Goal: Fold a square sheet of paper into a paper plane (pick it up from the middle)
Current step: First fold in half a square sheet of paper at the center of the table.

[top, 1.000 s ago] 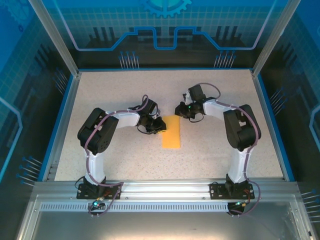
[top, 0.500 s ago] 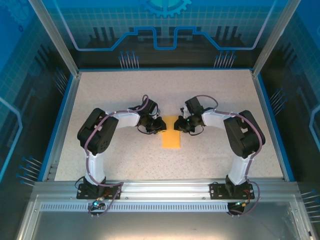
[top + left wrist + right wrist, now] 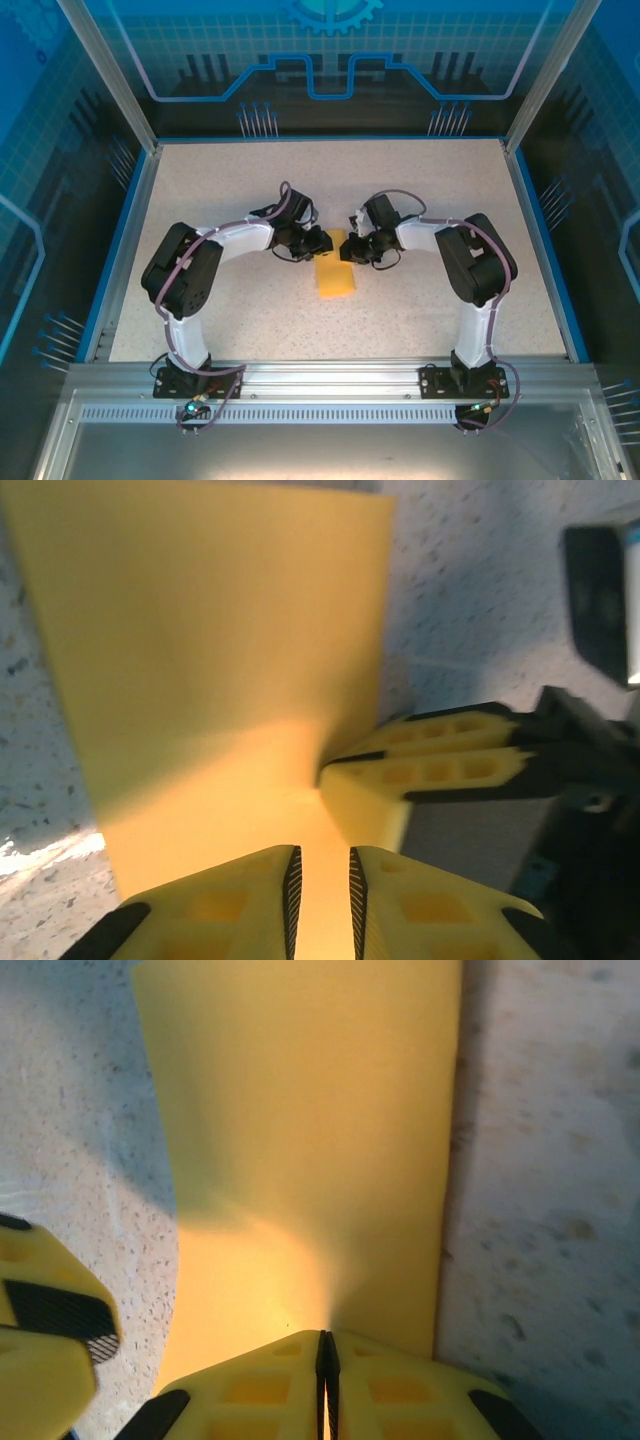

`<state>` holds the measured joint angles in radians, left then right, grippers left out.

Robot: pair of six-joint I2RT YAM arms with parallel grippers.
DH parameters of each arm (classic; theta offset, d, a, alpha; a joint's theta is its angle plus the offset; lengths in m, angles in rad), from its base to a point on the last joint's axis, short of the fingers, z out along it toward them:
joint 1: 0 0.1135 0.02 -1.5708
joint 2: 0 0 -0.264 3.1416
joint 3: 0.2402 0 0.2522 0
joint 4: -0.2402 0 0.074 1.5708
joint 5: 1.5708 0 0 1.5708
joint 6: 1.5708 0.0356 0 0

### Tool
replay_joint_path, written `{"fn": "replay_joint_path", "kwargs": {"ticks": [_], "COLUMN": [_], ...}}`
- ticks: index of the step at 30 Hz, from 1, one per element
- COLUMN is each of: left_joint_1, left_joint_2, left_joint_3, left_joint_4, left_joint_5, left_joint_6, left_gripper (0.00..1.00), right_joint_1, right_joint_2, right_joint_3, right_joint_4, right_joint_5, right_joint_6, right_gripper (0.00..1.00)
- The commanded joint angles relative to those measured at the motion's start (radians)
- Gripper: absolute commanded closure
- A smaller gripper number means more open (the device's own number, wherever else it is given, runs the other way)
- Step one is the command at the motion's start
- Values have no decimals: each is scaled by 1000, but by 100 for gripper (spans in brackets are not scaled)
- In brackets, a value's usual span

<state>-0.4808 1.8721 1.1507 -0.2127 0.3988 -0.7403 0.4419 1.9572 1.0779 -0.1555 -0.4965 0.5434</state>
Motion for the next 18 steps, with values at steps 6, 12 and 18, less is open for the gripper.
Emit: {"fn": "replay_joint_path", "kwargs": {"ticks": [6, 12, 18], "left_joint_1": [26, 26, 27], "left_joint_2": [72, 163, 231], "left_joint_3": [109, 178, 241], "left_joint_4": [72, 106, 86], "left_joint_5": [84, 134, 148], "left_joint_6": [-29, -38, -26], "left_gripper": [78, 81, 84], "right_joint_1": [12, -8, -20], "right_joint_2": [-59, -127, -154], "right_joint_3": [1, -82, -134], "right_joint_4": [23, 92, 117], "right_joint_5": [-75, -27, 25], "right_joint_6": [-105, -33, 34], "right_gripper": [87, 87, 87]}}
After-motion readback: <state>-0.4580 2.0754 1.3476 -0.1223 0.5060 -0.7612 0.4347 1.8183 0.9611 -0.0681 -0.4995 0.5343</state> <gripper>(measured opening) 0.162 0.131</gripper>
